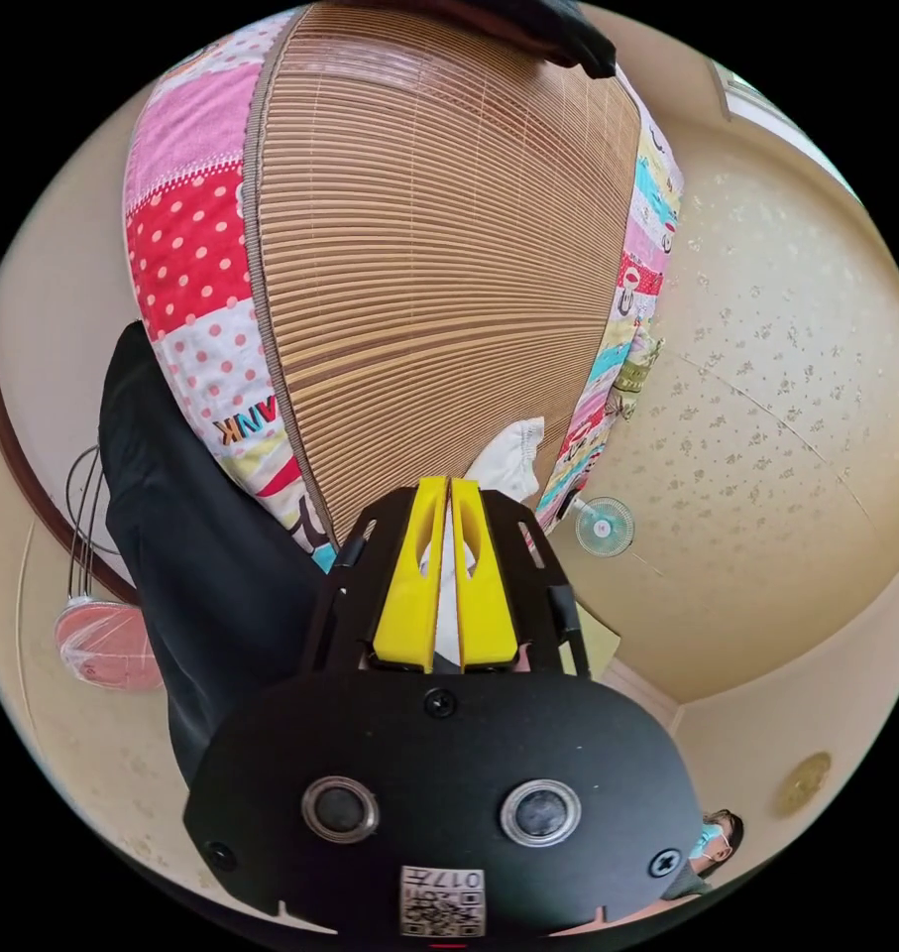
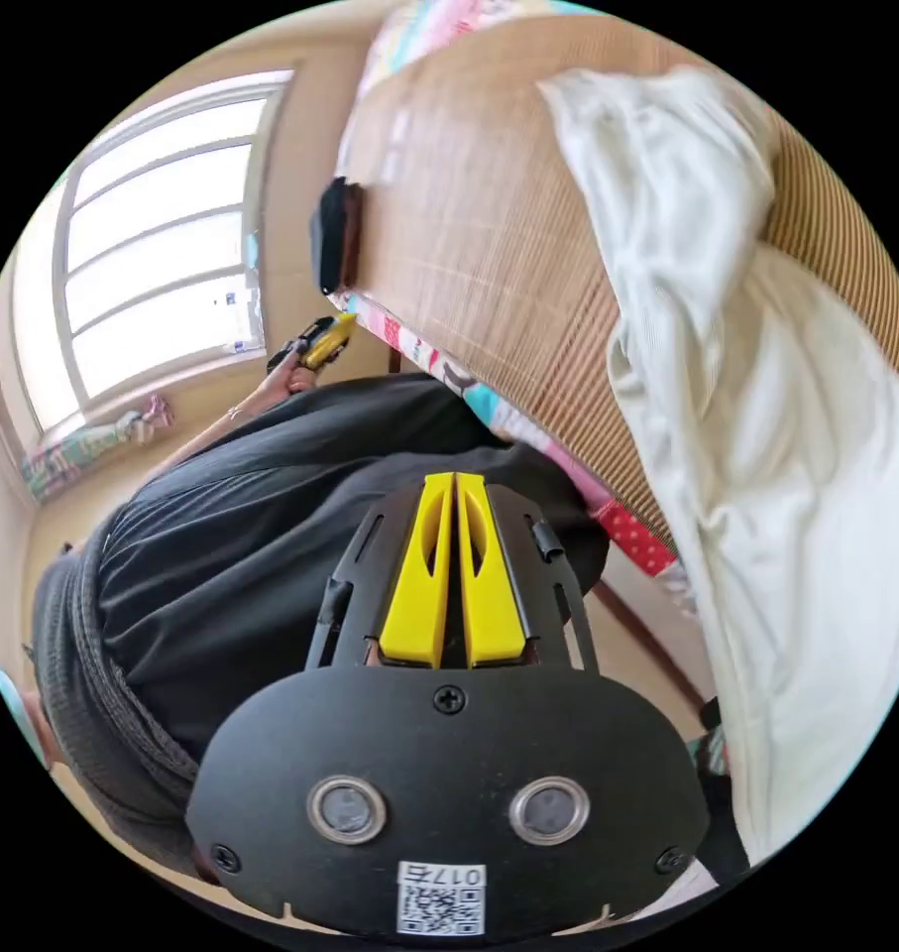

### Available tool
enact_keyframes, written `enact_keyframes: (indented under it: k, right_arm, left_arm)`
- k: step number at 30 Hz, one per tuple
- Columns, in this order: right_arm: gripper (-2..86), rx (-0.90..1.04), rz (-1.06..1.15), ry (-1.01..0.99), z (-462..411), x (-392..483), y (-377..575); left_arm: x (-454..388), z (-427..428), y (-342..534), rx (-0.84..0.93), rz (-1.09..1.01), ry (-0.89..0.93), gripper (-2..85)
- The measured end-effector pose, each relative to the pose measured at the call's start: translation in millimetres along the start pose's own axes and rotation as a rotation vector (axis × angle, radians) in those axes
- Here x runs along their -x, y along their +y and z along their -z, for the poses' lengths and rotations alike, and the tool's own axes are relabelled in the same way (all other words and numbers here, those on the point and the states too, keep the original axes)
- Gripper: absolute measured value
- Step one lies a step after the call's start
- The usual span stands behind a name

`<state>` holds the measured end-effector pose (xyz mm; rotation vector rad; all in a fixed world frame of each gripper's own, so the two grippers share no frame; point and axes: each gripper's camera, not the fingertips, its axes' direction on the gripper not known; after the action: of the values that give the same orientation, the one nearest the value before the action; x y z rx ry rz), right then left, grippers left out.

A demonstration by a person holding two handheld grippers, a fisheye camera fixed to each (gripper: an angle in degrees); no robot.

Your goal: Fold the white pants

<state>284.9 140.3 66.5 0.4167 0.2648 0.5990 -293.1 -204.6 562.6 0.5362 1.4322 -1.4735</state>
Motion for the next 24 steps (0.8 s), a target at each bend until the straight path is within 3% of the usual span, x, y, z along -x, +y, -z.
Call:
enact_keyframes:
  k: [4, 6, 11, 16, 17, 19, 22, 24]
  right_arm:
    - [3.1, -0.218, 0.005, -0.119, 21.0, -20.4, 3.2]
    - [7.2, -0.345, -0.043, -0.061, 41.5, -32.4, -7.0]
    - [15.6, -0.424, -0.115, 0.082, 58.4, -53.2, -78.3]
    - [13.5, -0.302, -0.104, 0.145, 29.4, -64.7, -173.0]
    - [7.8, -0.261, -0.083, 0.103, 16.9, -64.6, -190.0]
    - [4.2, -0.263, 0.003, 0.09, 5.1, -44.4, -202.4]
    - [3.1, -0.27, 0.228, 0.226, -17.1, 23.2, -195.5]
    - [2.7, -0.116, 0.38, 0.309, -60.1, 58.3, -184.9]
  left_arm:
    - [5.2, -8.5, -0.1, -0.008, -0.013, -0.016, -1.0]
    - [4.3, -13.8, -0.3, -0.007, -0.035, -0.037, -1.0]
    - [-5.1, -44.2, -0.6, 0.05, -0.117, -0.124, -1.0]
    - [-27.0, -87.8, 1.8, 0.178, -0.249, -0.233, -0.8]
    - [-35.2, -99.4, 4.2, 0.209, -0.296, -0.247, -0.7]
    - [-50.2, -114.1, 9.3, 0.228, -0.375, -0.262, -0.4]
    - [-74.6, -137.3, 17.5, 0.25, -0.494, -0.251, 2.2]
    - [-83.4, -151.3, 20.1, 0.263, -0.531, -0.241, 3.5]
